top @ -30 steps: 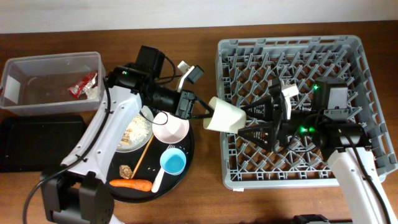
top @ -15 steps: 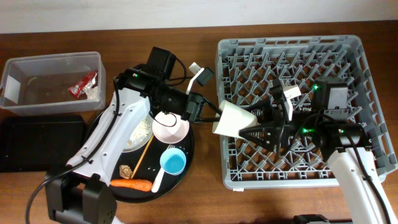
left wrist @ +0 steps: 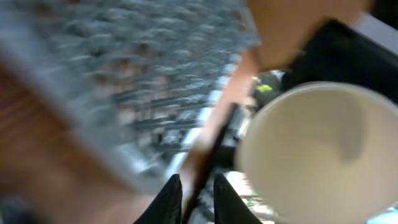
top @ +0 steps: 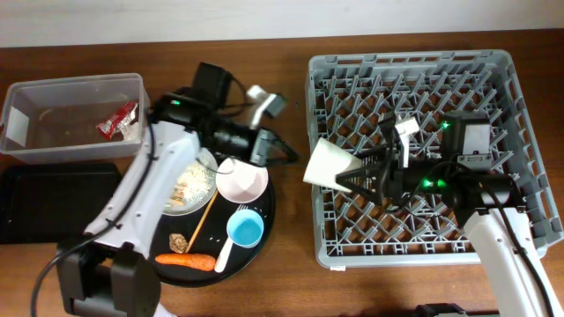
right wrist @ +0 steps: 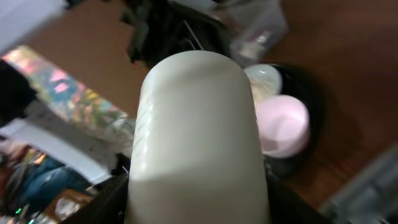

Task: Sort waste into correct bins and load items into the dishwasher rack
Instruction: 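Place the white cup upside down in the rack with the right gripper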

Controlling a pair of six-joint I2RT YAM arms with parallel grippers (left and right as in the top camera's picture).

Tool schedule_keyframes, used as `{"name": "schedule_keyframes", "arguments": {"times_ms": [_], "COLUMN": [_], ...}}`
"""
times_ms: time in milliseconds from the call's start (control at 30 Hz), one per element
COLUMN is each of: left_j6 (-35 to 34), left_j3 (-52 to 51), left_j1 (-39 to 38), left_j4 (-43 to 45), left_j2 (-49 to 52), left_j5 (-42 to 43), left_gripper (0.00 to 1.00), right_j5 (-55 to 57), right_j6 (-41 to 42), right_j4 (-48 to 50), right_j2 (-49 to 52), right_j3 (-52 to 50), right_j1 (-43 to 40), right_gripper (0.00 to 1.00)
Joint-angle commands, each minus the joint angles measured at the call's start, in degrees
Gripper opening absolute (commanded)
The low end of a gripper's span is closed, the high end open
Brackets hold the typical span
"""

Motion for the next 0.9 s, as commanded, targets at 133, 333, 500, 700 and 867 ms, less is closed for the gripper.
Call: {"name": "schedule_keyframes", "arguments": {"times_ms": [133,333,500,700,867], "left_j6": [-2.5,-4.1,-8.2,-8.2,-8.2], "left_j3": [0.7,0.7,0.7,0.7,0.7], "left_j1": [12.4,14.1,14.1,14.1,14.1], "left_j4": [-9.6,-10.3,-11.1,-11.2,-11.2], "left_j2": [0.0,0.0,0.0,0.0,0.0], "left_j5": [-33.2,-41.0,-49.0,-49.0,-49.0], "left_gripper": [0.18,0.18,0.18,0.18,0.18], "right_j5": [46.5,67.9,71.7,71.6,70.9], "right_j6": [6.1,11.0,13.4,13.6,13.6], "right_j4": [-19.1,-35.9,-38.3,-41.6,-41.2], "right_j2": [0.0,1.9,9.2,19.8,22.9], "right_j3": [12.5,26.6,26.6,26.6,26.4], "right_j1": [-0.2,-15.7,-31.6,-36.8,-36.7], "right_gripper": [0.37,0.37,0.37,0.37,0.52]}}
